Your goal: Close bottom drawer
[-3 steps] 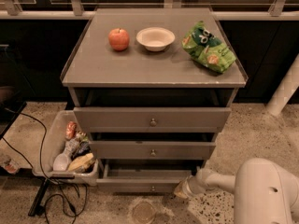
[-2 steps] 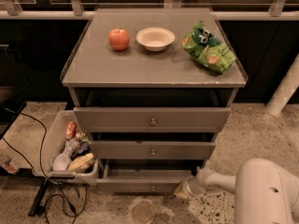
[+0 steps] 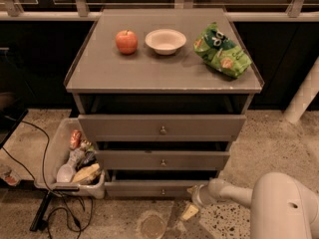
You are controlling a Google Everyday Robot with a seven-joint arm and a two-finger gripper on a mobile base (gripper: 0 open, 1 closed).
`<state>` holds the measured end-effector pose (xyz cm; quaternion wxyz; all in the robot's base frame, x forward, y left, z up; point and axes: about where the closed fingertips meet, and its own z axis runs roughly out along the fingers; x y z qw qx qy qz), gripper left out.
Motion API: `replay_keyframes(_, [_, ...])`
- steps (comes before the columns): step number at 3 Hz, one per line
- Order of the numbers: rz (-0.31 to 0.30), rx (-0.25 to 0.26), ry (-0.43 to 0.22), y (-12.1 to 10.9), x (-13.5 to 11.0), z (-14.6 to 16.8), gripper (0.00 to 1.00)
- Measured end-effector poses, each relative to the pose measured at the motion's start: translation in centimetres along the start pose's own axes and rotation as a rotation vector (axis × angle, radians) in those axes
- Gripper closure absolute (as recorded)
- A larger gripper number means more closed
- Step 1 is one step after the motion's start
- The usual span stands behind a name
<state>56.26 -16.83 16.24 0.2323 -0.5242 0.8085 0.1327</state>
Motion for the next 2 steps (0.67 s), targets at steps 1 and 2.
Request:
replay_keyframes(1, [-0.021, 0.087, -0.068, -2.88, -2.06, -0.32, 0.00])
replay_keyframes(2, [-0.021, 0.086, -0.068, -2.80, -2.05, -0.33, 0.00])
